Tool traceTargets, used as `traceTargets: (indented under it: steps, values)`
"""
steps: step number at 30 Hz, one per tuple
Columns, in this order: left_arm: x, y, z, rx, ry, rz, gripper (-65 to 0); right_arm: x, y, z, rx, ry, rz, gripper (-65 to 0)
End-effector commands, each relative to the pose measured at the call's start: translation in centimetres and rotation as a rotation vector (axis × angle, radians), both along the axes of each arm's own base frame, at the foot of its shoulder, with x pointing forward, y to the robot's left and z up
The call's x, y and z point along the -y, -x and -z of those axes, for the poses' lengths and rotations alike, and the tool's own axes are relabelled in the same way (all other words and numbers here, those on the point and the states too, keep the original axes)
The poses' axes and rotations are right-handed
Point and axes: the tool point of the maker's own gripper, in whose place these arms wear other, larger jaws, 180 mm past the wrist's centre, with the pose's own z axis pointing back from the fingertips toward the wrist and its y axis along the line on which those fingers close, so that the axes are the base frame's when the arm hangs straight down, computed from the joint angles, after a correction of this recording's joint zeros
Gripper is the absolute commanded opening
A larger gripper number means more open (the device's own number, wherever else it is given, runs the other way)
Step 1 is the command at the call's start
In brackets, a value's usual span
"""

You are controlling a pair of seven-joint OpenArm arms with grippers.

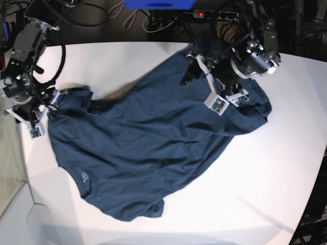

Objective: Layout the t-shirt on the table in an organized manner, then fold the t-shirt properly
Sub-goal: 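Grasp the shirt edges with both grippers at opposite corners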

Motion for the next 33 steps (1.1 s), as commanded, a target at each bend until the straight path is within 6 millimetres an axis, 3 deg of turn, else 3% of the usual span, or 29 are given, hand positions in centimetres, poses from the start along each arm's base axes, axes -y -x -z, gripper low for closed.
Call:
traceTargets:
  steps: [1,6,14,21,33]
  values:
    - [0.4,-0.4,-1.0,0.036,0.026,-0.001,-16.3,0.3,-0.5,-0.9,0.031,0.012,-0.002,-29.8]
    - [0.0,1.1,0.2,-0.009,0.009,0.000,-16.4,0.0,-0.2,-0.5,0.018,0.008,-0.008,-29.8]
    - [0.3,1.7,0.7,-0.036,0.008,0.002,-16.1,0.0,-0.1,-0.3,0.014,0.006,-0.008,-29.8]
    - [2.1,4.3,3.2,-0.057,-0.205,0.170,-16.0,-0.1,-0.1,-0.3,0.014,0.005,-0.008,-29.8]
    - [2.1,5.0,5.0,-0.086,-0.290,0.216,-16.4,-0.1,0.3,0.0,0.004,0.005,-0.009,-29.8]
